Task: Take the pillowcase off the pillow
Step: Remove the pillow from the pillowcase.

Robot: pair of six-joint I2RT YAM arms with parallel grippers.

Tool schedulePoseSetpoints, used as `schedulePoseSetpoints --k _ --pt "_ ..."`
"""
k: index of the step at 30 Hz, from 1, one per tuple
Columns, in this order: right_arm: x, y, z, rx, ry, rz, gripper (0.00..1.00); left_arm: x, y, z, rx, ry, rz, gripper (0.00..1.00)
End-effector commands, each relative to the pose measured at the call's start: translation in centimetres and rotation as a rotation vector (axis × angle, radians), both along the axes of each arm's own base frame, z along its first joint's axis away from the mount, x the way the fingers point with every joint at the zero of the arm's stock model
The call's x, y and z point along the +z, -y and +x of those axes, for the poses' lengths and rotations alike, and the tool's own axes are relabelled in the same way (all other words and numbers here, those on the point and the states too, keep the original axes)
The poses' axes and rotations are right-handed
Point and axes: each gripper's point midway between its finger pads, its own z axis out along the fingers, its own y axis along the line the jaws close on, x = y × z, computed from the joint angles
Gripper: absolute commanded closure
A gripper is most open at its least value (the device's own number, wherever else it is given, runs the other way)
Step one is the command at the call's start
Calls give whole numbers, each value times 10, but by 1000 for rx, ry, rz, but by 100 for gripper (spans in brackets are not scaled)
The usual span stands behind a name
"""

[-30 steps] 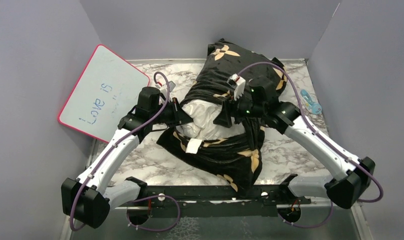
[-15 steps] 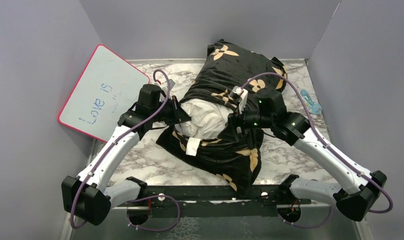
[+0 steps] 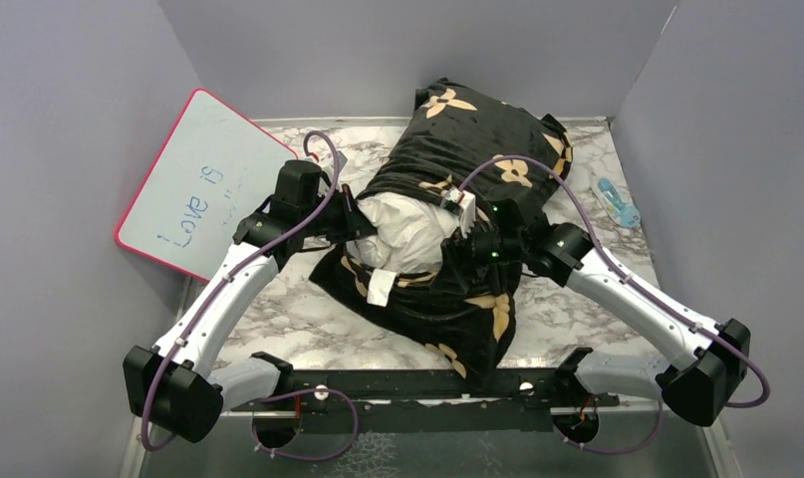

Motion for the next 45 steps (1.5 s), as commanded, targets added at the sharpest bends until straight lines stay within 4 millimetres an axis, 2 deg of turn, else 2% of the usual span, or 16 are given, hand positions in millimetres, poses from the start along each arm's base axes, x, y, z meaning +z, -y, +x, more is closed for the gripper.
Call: schedulePoseSetpoints --k 1,4,7,11,14,19,23,25,29,31,32,34,36,38,41,45 --pt "-8 1 29 -82 91 -61 28 34 2 22 17 133 -28 100" --pt "-5 -5 35 -67 117 -52 27 31 1 23 23 129 -18 100" --pt "-16 -11 23 17 52 -65 37 29 -1 27 31 129 -5 100" --pt "-37 -16 -19 149 -99 -94 67 34 -14 48 73 138 10 100" --pt "-39 -18 -57 220 -154 -61 81 43 -36 75 135 140 -6 100" --pt "-49 -8 -114 333 -304 -32 93 62 -57 116 170 156 -44 100" --pt "-86 5 -146 368 -423 -148 95 78 -75 145 207 160 -102 100" --pt "-103 4 -139 297 -392 -213 97 83 -77 153 202 164 -127 100" --pt "-112 -8 -123 237 -359 -217 98 76 -84 157 194 135 -156 100" --pt "-122 -11 -96 103 -291 -277 97 70 -93 155 200 114 -178 100" --pt "-127 -11 -79 7 -256 -305 98 67 -92 151 190 109 -183 88" --pt "-124 -20 -54 -132 -208 -294 99 57 -90 138 173 100 -176 56" --pt "-115 -35 -37 -220 -198 -218 99 32 -95 117 190 66 -137 23" --pt "-106 -52 -29 -272 -216 -121 99 11 -109 97 252 36 -84 7" --pt "-100 -70 -23 -294 -244 -9 99 -11 -128 63 362 -14 -65 1" --pt "-106 -85 -24 -251 -274 -10 99 -3 -111 20 358 -10 -184 1"
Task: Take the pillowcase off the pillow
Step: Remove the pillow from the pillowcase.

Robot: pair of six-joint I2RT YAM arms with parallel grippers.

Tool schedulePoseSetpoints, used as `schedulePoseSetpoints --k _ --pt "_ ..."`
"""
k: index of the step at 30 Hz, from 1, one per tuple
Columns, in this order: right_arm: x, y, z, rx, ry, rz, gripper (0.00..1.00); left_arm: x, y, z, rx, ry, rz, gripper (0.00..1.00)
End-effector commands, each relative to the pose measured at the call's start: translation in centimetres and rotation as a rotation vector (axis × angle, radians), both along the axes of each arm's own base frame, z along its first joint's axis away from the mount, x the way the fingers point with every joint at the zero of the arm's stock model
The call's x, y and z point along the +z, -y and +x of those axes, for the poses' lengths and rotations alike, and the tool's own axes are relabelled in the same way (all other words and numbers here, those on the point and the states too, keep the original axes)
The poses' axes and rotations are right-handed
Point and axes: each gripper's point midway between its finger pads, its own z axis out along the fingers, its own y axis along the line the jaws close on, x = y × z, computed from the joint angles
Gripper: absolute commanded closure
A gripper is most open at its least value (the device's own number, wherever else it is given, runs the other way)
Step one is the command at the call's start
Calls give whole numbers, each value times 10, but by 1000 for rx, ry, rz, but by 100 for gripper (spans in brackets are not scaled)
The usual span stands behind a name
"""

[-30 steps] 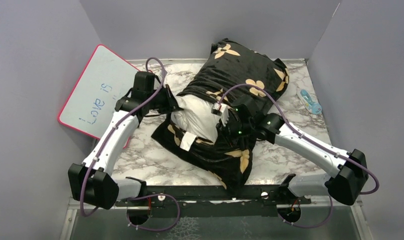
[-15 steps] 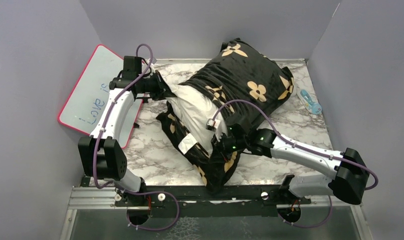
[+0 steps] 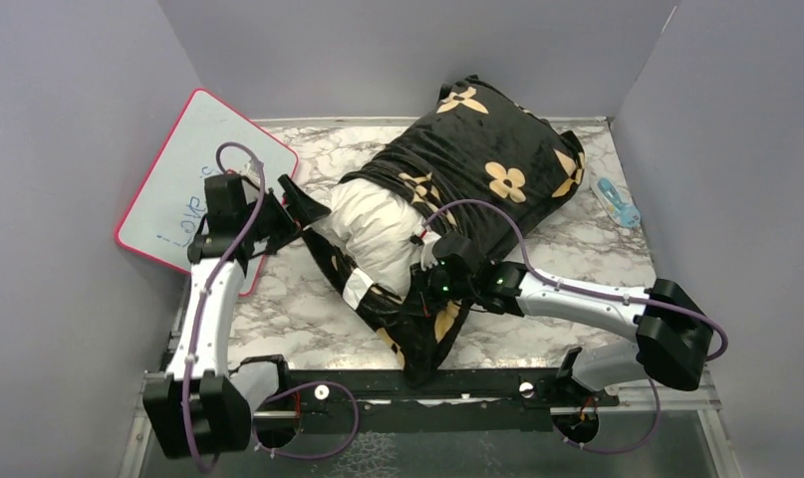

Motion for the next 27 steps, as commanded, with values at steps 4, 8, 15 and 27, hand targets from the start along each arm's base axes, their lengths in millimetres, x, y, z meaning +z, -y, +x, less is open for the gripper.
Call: schedulePoseSetpoints --k 4,8,15,27 --pt "-17 -21 -1 -2 -72 14 99 33 23 -54 11 108 -153 1" --pt "-18 -21 -2 -4 -75 27 99 44 40 -68 -10 131 -178 1" --pt "0 -28 -2 -1 -50 120 99 8 111 -71 -144 44 -108 4" --pt "37 0 -20 110 114 202 99 -21 150 -34 -252 42 27 95"
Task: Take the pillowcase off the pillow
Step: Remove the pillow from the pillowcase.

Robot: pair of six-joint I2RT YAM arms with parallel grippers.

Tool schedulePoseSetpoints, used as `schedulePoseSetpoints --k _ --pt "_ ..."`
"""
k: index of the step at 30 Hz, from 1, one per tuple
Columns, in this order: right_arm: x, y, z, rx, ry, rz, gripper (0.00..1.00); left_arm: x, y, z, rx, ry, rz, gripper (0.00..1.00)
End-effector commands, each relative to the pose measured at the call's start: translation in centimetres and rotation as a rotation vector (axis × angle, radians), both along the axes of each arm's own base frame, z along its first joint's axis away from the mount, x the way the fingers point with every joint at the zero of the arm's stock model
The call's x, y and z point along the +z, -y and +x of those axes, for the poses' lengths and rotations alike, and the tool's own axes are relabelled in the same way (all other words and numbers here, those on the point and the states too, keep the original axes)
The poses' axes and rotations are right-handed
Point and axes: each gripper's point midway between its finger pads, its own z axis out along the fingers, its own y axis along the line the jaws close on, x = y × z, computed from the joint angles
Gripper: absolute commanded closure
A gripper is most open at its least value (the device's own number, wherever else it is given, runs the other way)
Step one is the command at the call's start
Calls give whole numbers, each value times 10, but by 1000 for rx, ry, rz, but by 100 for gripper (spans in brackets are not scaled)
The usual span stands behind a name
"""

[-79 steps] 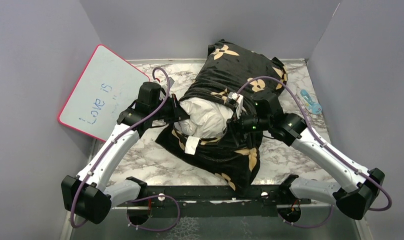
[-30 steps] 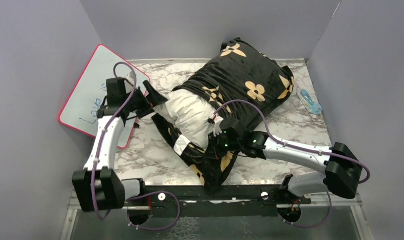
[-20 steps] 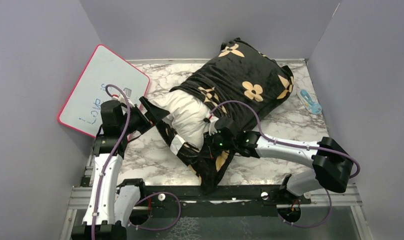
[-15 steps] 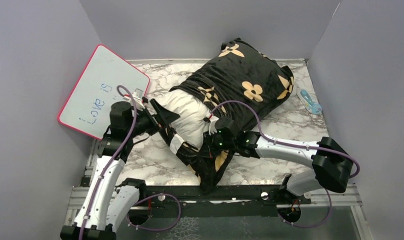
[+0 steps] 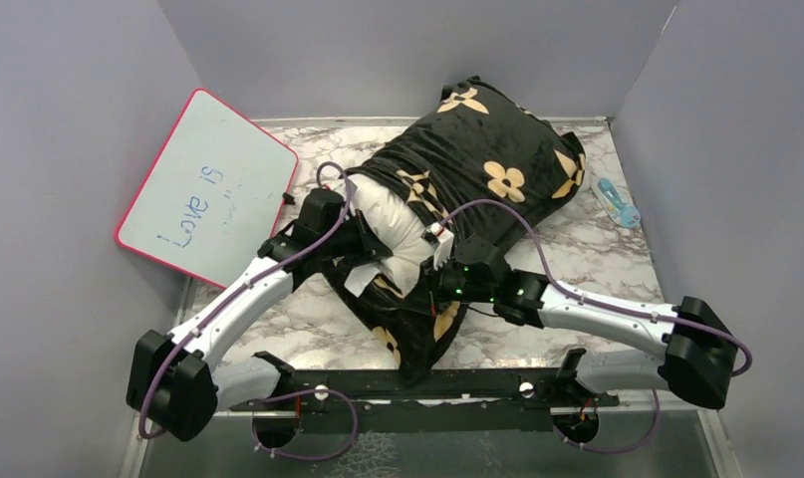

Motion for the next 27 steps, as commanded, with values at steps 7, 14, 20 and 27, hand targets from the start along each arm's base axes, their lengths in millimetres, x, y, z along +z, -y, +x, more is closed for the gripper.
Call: schedulePoseSetpoints --k 7,14,20,27 --pt "-34 25 -66 299 -53 -136 99 96 30 78 -58 281 -6 100" --pt "-86 43 -97 338 -66 -352 99 128 31 105 -46 314 -31 100" --pt "-60 56 -49 42 58 -393 86 110 11 92 -6 281 -17 100" --pt "-11 65 -30 -197 54 -257 51 113 8 78 -27 273 -47 100"
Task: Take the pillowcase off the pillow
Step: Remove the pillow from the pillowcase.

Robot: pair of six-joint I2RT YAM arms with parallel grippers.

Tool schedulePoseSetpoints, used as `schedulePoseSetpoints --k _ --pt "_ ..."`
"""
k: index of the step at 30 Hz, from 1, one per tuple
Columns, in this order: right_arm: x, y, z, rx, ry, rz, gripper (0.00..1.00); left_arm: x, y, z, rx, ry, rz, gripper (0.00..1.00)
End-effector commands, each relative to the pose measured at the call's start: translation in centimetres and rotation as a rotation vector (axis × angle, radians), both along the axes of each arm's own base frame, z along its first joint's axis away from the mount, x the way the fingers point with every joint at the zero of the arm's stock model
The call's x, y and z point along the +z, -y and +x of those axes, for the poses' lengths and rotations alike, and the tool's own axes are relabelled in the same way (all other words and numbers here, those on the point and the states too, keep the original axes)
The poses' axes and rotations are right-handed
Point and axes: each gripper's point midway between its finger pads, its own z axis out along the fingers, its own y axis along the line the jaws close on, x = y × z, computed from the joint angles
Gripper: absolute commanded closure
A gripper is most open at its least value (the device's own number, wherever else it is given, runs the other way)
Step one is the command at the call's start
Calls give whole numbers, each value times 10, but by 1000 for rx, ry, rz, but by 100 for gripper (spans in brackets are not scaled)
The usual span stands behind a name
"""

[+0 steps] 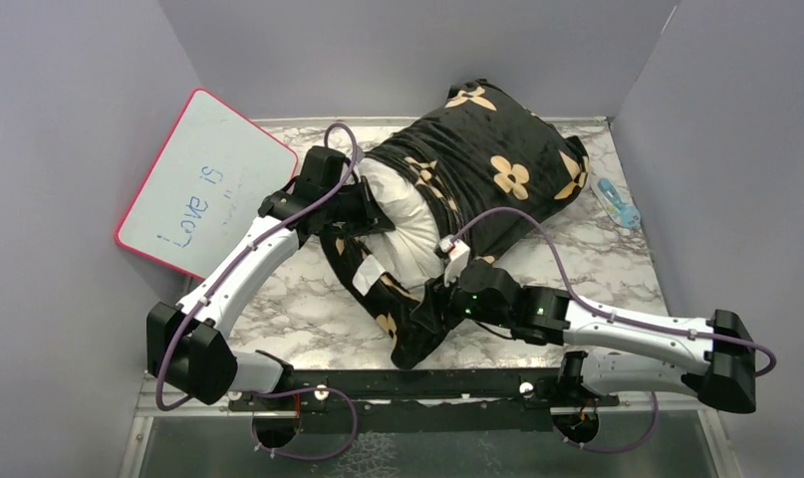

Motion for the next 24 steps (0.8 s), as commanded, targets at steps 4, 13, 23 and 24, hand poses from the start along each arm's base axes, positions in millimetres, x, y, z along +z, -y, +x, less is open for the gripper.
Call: schedulePoseSetpoints --k 4,13,23,24 --pt "21 28 -9 -157 -103 43 34 54 -4 33 62 260 -110 100" --pt "17 101 29 -779 -205 116 21 45 -6 22 67 237 -126 100" --pt "-3 42 36 -619 -316 280 36 58 -3 23 60 254 -153 100" --pt "-11 39 38 -605 -357 278 45 58 -2 24 59 256 -154 100"
